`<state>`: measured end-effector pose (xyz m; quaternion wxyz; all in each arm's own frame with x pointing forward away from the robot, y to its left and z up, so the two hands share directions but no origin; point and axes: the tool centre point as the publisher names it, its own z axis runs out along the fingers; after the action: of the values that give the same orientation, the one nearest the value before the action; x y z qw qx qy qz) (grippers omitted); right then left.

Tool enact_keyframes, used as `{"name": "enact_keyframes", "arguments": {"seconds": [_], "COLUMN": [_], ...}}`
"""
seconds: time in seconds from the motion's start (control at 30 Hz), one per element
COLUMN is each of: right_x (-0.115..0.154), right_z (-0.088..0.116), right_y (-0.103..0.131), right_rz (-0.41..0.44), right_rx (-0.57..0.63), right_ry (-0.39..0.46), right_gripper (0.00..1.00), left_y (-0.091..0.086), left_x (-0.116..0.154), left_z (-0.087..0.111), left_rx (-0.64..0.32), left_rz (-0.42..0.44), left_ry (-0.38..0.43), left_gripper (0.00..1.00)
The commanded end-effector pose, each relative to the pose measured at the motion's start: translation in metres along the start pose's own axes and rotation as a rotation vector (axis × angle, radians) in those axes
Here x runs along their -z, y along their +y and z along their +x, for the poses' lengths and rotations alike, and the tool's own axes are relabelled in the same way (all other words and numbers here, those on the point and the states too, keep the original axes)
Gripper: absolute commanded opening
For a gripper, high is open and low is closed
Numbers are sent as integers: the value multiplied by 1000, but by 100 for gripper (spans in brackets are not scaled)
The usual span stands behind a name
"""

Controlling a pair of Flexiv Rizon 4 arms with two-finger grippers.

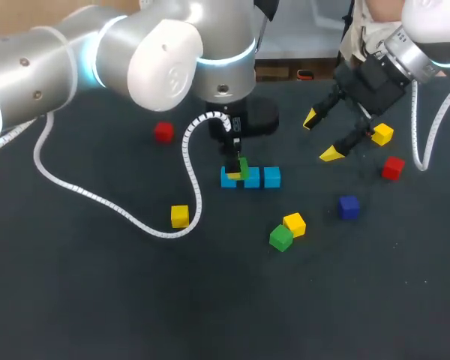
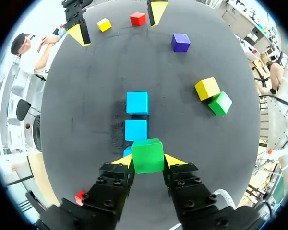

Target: Place the blue cubes, place green cubes on the blue cubes, place the yellow cubes on the green cubes, then place the red cubes on the yellow cubes, and place purple cube on the red cubes.

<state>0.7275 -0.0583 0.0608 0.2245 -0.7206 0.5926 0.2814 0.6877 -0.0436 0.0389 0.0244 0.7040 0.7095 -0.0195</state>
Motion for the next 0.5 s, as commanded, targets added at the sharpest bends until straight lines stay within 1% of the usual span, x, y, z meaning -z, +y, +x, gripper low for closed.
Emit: {"name": "enact_keyframes", "arguments": {"seconds": [0.03, 0.5], "right_x": [0, 0], "right_z": [0, 0], "right_y": [0, 0], "right_rz": [1, 1], "right_rx": [1, 1], "right_ry": [-1, -1], "right_gripper": [100, 100], "left_y": [3, 10], "left_x": [-1, -7], "left_z": [-2, -3], "left_rx": [-12, -33], "left_rz": [3, 12], "left_ry": [5, 15], "left_gripper": [0, 0]}}
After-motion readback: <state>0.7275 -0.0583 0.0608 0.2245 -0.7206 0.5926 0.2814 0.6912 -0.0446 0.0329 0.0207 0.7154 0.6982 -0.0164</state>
